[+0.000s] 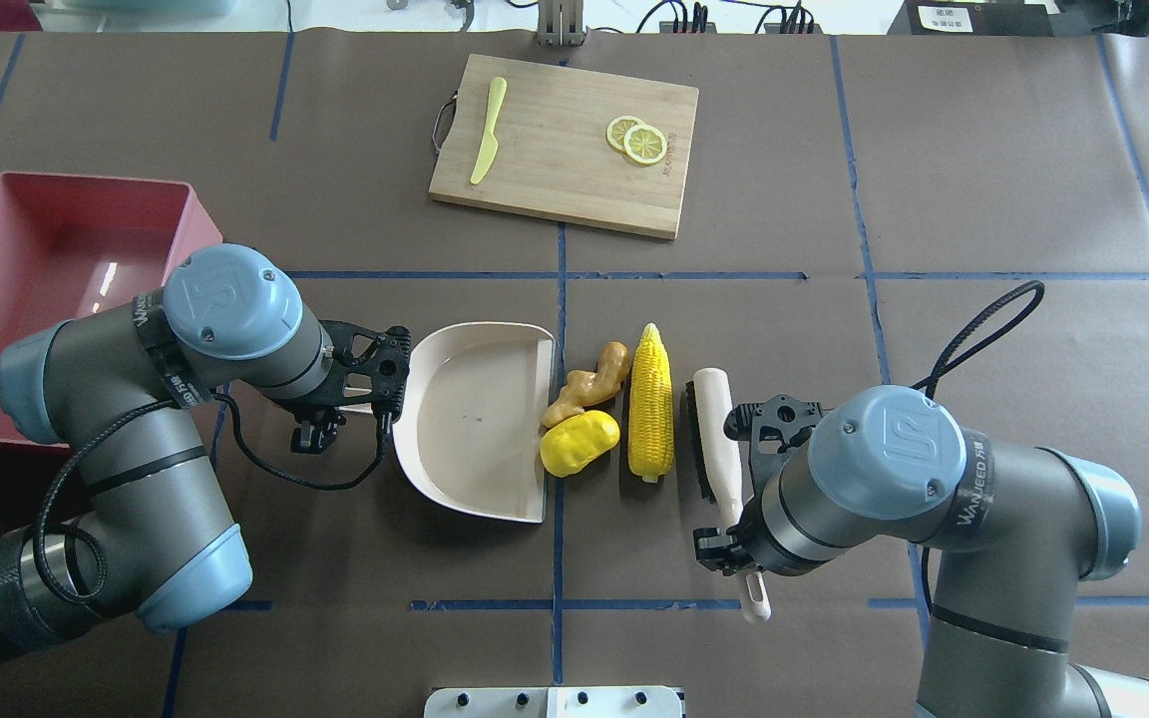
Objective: Sweep and dump trash into bin
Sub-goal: 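Sweep the potato, ginger and corn into the dustpan with the right gripper's brush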
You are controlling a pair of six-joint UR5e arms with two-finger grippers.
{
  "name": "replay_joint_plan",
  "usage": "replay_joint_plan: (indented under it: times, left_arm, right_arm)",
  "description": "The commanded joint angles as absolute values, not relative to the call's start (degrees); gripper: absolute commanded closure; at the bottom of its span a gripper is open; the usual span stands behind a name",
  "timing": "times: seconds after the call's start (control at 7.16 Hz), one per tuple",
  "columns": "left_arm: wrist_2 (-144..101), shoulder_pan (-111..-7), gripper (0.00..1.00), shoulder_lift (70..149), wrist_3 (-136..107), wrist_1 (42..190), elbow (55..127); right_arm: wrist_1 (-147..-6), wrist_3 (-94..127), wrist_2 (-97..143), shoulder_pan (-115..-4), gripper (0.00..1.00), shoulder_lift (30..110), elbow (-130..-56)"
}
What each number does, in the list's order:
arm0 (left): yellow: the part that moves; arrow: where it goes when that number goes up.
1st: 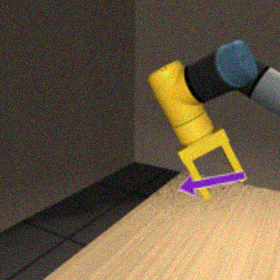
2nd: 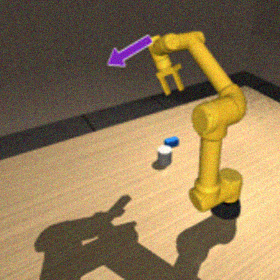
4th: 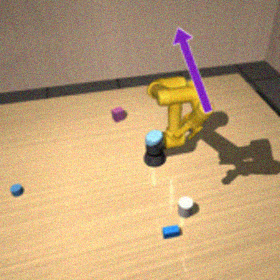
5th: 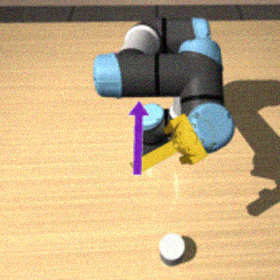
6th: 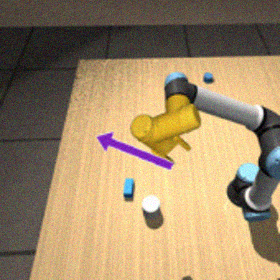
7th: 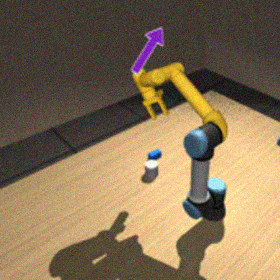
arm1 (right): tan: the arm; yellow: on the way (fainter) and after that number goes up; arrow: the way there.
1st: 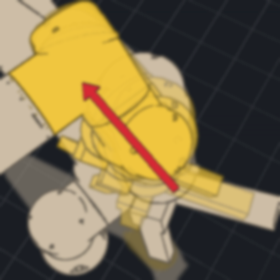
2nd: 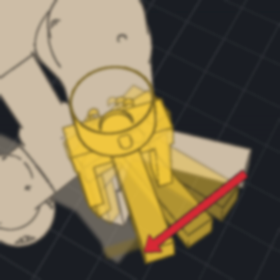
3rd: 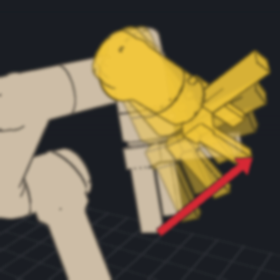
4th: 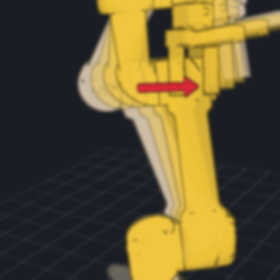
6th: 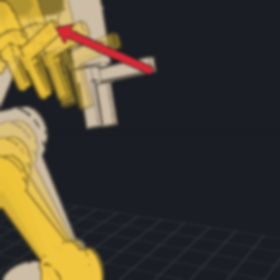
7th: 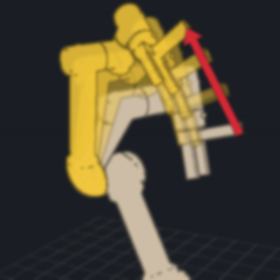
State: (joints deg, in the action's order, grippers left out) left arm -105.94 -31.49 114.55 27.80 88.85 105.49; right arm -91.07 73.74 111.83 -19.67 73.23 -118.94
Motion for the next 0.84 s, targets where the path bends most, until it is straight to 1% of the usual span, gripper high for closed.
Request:
replay_joint_plan:
  times: [0.0,0.28,0.7]
  left_arm:
    - [-103.6,-31.0,0.82,116.0,27.1,88.7,104.2]
    - [-102.7,-29.9,0.84,116.5,26.1,88.7,103.8]
    - [-102.7,-28.7,0.84,118.3,23.1,88.2,103.2]
  right_arm:
    - [-91.8,73.7,111.6,-19.4,0.98,69.4,-115.8]
    - [-91.8,73.7,111.5,-19.4,0.98,68.0,-115.2]
    - [-91.8,73.7,111.5,-19.2,0.98,63.8,-112.5]
